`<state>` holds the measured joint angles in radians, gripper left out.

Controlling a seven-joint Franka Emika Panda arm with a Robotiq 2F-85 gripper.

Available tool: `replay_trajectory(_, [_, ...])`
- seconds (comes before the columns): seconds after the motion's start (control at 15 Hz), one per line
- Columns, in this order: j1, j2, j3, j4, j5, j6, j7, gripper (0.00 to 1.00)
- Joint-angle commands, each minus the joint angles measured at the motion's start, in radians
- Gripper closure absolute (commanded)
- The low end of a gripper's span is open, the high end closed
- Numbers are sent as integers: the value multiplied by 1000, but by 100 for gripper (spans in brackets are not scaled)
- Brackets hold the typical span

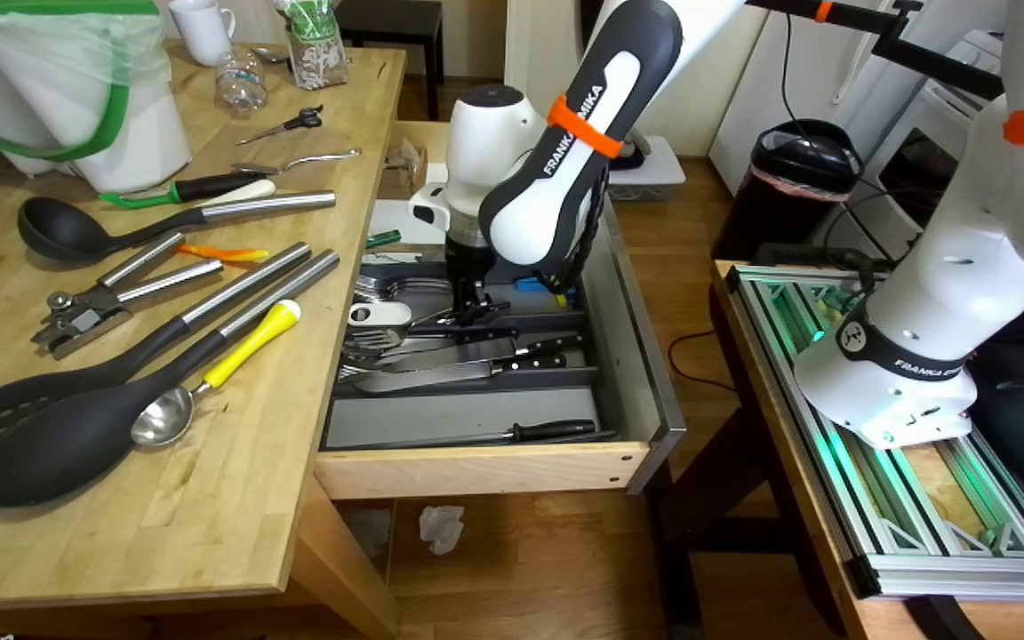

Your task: Move the peeler to the right.

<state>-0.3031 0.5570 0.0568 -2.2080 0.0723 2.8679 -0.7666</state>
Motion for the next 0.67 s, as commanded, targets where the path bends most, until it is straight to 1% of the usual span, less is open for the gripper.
replay_trajectory(0.0, [-23, 38, 19, 8, -33, 24, 18, 82])
replay_trajectory(0.07, [-25, 36, 20, 8, -34, 25, 18, 89])
replay_trajectory(0.2, [-29, 33, 23, 8, -33, 23, 17, 99])
replay_trajectory(0.33, [-35, 23, 27, 5, -27, 12, 21, 96])
replay_trajectory(0.4, [-35, 16, 23, 4, -28, 7, 26, 99])
replay_trajectory(0.47, [-34, 3, 19, -3, -27, -2, 34, 97])
replay_trajectory(0.6, [-37, -33, 23, -21, -20, -39, 51, 97])
